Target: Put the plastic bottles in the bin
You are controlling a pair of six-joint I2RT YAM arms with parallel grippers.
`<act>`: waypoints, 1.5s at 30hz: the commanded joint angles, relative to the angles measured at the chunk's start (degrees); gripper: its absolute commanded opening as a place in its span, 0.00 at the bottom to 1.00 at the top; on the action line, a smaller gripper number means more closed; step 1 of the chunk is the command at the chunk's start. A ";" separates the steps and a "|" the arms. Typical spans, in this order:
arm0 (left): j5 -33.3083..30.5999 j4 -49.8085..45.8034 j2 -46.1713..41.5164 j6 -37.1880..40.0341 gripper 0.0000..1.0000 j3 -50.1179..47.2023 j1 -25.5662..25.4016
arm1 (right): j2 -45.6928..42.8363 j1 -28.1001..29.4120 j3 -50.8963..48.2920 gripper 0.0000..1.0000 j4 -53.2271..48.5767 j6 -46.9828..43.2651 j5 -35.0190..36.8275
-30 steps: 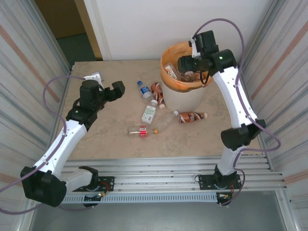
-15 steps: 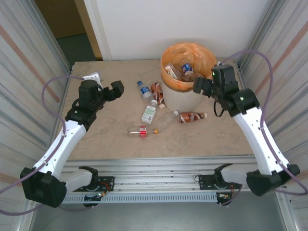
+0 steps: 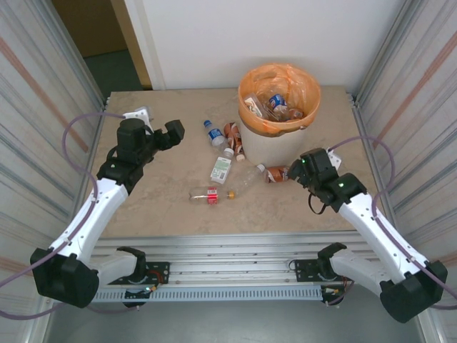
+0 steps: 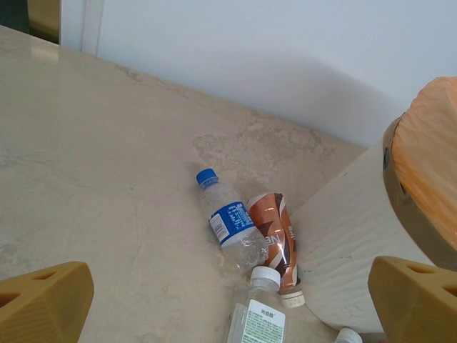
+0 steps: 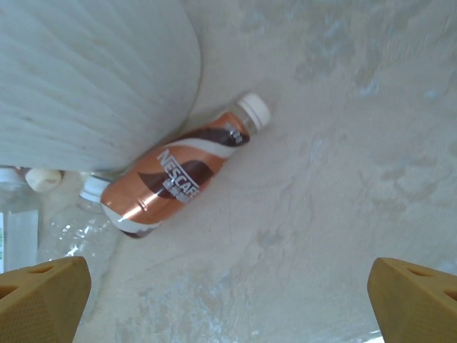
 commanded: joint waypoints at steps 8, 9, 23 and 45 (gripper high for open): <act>0.36 0.93 0.67 -0.32 0.99 -1.70 0.44 | 8.17 0.81 -5.21 0.98 14.26 12.75 -4.00; 0.41 0.88 0.61 -0.34 0.99 -1.96 0.43 | 9.11 0.81 -5.20 0.98 15.17 13.94 -4.21; 0.51 1.05 1.34 -0.69 0.99 -3.34 0.58 | 22.60 0.81 -3.62 0.98 23.96 15.93 -7.23; 1.52 1.89 2.26 -1.66 0.99 -4.60 0.70 | 32.85 -0.48 -3.02 1.00 30.15 14.05 -7.79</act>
